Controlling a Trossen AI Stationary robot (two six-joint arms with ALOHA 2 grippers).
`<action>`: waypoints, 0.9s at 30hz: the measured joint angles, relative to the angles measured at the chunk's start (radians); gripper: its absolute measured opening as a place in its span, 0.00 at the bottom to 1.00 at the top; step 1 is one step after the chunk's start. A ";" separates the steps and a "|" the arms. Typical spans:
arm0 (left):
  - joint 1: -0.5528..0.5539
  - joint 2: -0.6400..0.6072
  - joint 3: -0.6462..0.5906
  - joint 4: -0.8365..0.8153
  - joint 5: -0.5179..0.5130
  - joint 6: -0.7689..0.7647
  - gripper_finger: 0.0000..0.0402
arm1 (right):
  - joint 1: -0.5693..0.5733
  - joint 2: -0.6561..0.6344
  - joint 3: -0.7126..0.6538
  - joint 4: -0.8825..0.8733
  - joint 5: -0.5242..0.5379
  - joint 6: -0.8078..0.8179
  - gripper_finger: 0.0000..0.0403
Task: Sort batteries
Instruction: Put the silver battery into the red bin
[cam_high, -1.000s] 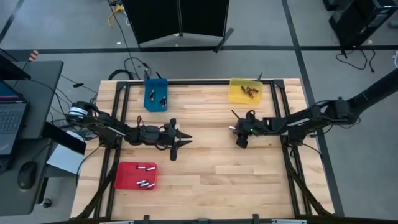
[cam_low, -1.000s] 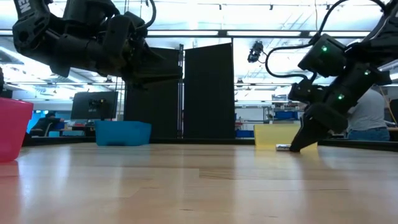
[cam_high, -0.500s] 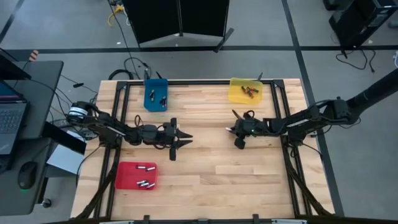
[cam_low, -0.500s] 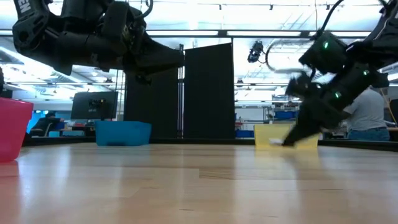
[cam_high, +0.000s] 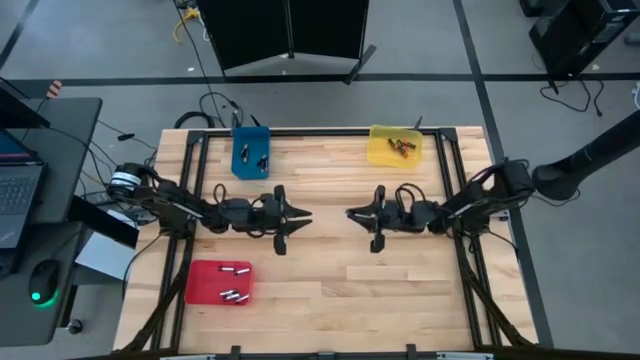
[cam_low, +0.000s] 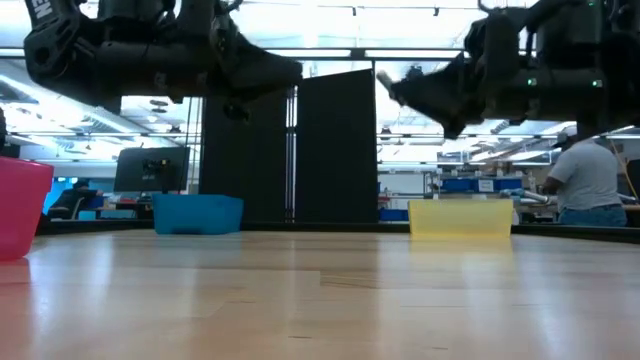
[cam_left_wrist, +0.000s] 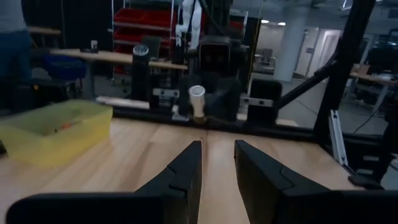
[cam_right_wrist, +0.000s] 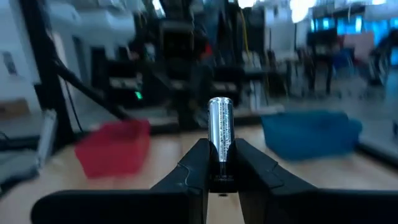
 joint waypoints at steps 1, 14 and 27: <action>0.000 0.000 0.009 -0.001 0.001 0.016 0.26 | 0.008 0.023 0.001 0.055 0.000 -0.014 0.15; 0.000 0.074 0.192 -0.090 0.076 0.101 0.31 | 0.069 0.131 0.162 0.120 -0.011 -0.166 0.15; 0.000 0.247 0.295 0.062 0.191 0.144 0.46 | 0.097 0.111 0.166 0.129 -0.037 -0.197 0.15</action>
